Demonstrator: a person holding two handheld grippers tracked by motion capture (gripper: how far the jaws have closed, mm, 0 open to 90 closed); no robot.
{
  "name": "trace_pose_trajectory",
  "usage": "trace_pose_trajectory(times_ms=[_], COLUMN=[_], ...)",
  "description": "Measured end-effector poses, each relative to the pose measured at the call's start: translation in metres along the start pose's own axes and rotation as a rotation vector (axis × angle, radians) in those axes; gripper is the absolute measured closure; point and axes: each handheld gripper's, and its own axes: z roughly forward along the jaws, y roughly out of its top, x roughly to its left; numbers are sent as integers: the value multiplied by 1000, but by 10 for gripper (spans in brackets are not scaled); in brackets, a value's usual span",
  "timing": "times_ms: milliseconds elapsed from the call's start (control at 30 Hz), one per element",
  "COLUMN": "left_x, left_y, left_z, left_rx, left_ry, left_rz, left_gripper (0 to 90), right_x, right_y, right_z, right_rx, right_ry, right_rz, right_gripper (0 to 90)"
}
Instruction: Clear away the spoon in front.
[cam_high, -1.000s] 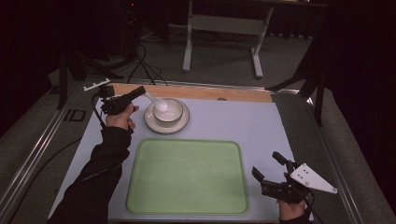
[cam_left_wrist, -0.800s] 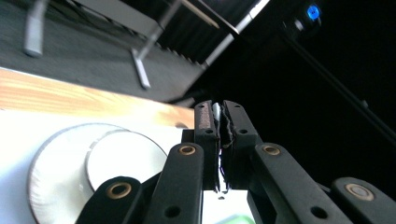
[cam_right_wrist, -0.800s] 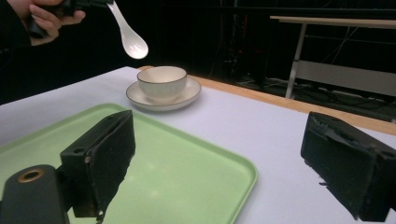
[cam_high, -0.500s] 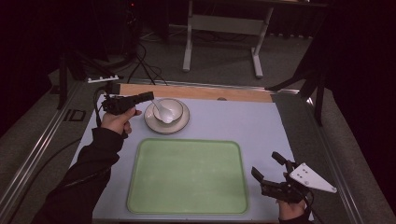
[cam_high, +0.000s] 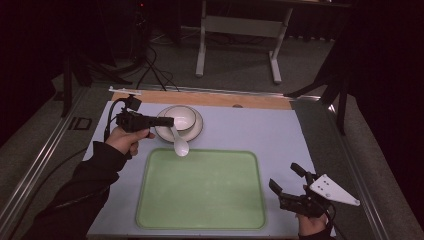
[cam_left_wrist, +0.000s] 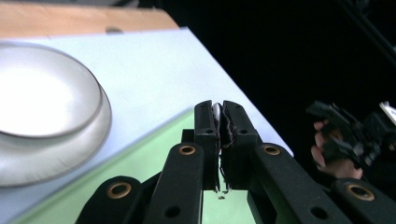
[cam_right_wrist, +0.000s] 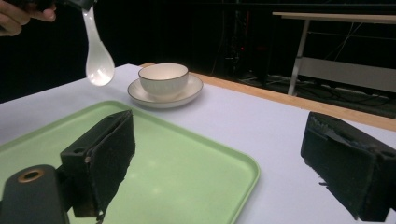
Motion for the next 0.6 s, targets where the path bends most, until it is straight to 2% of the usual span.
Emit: trace_pose_trajectory(times_ms=[167, 333, 467, 600], left_x=[-4, -6, -3, -5], left_y=[-6, -17, -28, -37], left_z=[7, 14, 22, 28], left_rx=[70, 117, 163, 198], left_ry=[-7, 9, 9, 12], left_rz=[-45, -93, -155, -169], left_gripper=[859, 858, 859, 858], right_x=[1, 0, 0, 1], right_y=[0, 0, 0, 0], right_z=[0, -1, 0, 0], right_rx=[0, -2, 1, 1], right_ry=[-1, 0, 1, 1], right_rz=[-4, -4, -4, -6], right_gripper=[100, 99, 99, 99])
